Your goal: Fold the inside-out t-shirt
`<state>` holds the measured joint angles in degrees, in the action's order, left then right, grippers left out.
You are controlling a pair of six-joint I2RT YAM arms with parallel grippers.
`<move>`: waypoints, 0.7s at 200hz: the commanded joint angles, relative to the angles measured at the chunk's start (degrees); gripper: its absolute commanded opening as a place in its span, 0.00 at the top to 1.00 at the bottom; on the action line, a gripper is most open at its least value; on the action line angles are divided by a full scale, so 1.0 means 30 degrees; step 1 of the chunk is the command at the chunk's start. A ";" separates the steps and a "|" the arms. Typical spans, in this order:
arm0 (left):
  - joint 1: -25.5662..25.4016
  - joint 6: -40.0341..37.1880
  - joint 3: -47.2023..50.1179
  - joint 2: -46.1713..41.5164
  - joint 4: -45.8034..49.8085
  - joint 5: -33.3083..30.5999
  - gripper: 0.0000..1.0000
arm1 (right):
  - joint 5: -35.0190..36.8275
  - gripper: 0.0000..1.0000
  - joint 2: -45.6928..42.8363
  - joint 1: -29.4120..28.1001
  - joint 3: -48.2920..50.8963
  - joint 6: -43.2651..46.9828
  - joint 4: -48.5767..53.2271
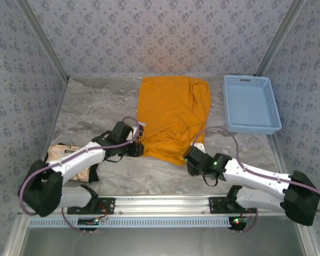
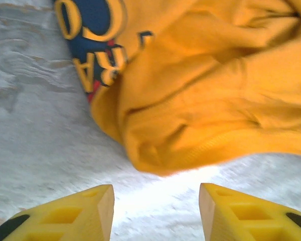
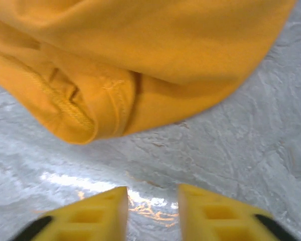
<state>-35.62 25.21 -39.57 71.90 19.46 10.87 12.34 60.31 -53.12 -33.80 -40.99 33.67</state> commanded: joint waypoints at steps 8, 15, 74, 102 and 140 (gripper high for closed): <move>-0.0303 0.0074 -0.1067 -0.0871 -0.1106 0.3109 0.51 | -0.4196 0.57 0.0971 0.3509 -0.2900 0.2978 -0.1782; -0.0391 -0.0297 -0.1617 -0.0477 -0.1410 0.3227 0.51 | -0.5344 0.57 0.1771 0.4542 -0.3605 0.3474 -0.2366; -0.0403 -0.3736 -0.8526 0.7588 -0.1643 0.4171 0.49 | -0.4018 0.72 0.9074 0.6270 -0.8291 0.4466 -0.3565; -0.0686 -0.5256 -1.0564 1.0916 -0.2216 0.3632 0.46 | -0.2951 0.87 0.8755 0.6509 -0.6623 0.3910 -0.3451; -0.1283 -0.6042 -1.2102 1.3849 -0.1666 0.2414 0.43 | -0.2495 0.93 0.7366 0.6961 -0.3665 0.2108 -0.1759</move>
<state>-37.91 10.94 -72.69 110.61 13.43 20.71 1.30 85.91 -33.15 -49.01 -30.44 22.41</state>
